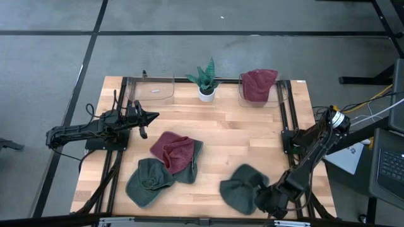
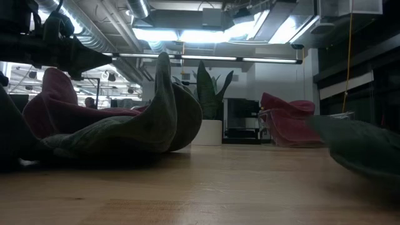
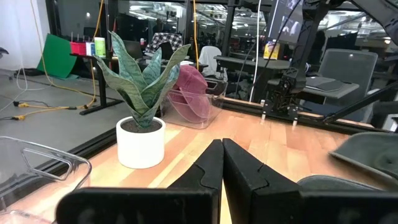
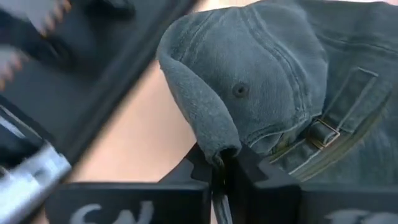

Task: Pick & Place hat
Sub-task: Move the right black cap into the center of the table

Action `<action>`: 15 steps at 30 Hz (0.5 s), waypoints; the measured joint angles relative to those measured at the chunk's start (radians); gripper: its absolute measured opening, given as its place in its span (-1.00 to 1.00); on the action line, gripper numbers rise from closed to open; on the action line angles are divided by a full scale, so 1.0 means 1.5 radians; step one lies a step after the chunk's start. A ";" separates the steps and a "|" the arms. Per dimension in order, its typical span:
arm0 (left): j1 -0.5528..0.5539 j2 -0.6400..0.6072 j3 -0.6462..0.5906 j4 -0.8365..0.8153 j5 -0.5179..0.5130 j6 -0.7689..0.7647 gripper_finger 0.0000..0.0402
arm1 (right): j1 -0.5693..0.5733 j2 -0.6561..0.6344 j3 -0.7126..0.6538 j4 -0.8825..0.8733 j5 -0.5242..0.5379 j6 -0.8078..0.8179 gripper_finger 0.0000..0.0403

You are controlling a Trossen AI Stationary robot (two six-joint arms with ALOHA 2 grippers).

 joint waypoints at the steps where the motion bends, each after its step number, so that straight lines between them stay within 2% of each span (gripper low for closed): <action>1: 0.000 0.000 0.000 0.000 0.000 0.000 -0.98 | -0.005 -0.003 0.000 0.017 -0.009 0.005 -0.91; 6: 0.000 0.000 0.000 0.000 0.000 0.000 -0.98 | -0.030 -0.008 0.000 0.105 -0.054 0.033 -0.91; 15: 0.000 0.000 0.000 0.000 0.000 0.000 -0.98 | -0.087 -0.008 0.000 0.233 -0.091 0.081 -0.91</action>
